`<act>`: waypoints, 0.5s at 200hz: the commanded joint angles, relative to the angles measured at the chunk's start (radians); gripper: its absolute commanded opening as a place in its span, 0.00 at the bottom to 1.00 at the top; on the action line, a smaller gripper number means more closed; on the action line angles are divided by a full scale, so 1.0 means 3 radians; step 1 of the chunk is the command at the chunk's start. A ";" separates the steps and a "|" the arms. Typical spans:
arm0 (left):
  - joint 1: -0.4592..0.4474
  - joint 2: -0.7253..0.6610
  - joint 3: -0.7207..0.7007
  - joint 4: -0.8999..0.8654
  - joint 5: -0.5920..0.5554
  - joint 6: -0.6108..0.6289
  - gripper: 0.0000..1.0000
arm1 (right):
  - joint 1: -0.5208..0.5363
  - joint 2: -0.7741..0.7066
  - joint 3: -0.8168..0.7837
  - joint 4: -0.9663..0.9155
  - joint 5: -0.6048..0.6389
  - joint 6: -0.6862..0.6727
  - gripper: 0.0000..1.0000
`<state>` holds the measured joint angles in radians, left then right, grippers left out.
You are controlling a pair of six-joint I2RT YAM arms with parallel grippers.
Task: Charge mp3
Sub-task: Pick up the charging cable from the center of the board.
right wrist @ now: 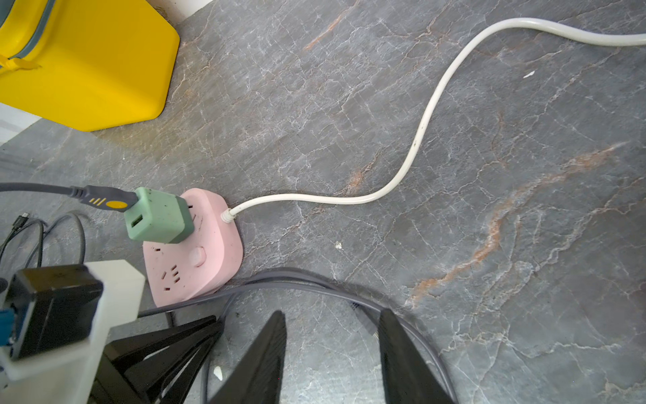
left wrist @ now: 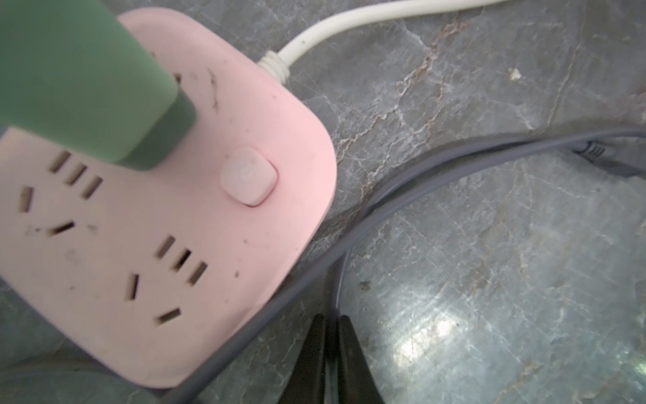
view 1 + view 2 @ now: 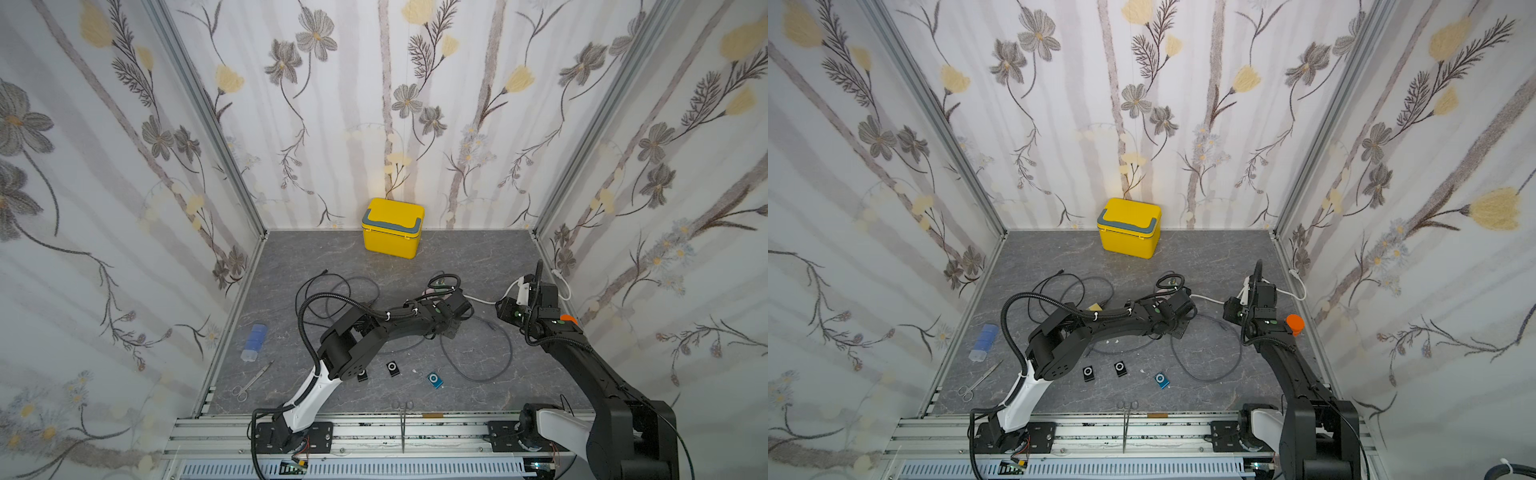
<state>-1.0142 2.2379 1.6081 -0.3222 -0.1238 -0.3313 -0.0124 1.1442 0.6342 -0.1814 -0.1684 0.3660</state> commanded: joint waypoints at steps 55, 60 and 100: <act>0.0070 -0.0322 -0.0105 -0.0472 0.0322 0.0014 0.00 | 0.0006 -0.0099 -0.0082 0.0084 -0.0380 0.0077 0.49; 0.0076 -0.0365 -0.0105 -0.0450 0.0362 0.0020 0.00 | 0.0010 -0.0106 -0.0084 0.0092 -0.0447 0.0087 0.50; 0.0118 -0.0639 -0.0030 -0.0426 0.0653 0.0015 0.00 | 0.0035 -0.0145 -0.0074 0.0210 -0.0906 0.0179 0.57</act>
<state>-0.9836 2.0853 1.5826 -0.4389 0.0074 -0.3363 -0.0071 1.1069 0.6102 -0.1669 -0.3241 0.3927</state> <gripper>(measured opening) 0.062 0.550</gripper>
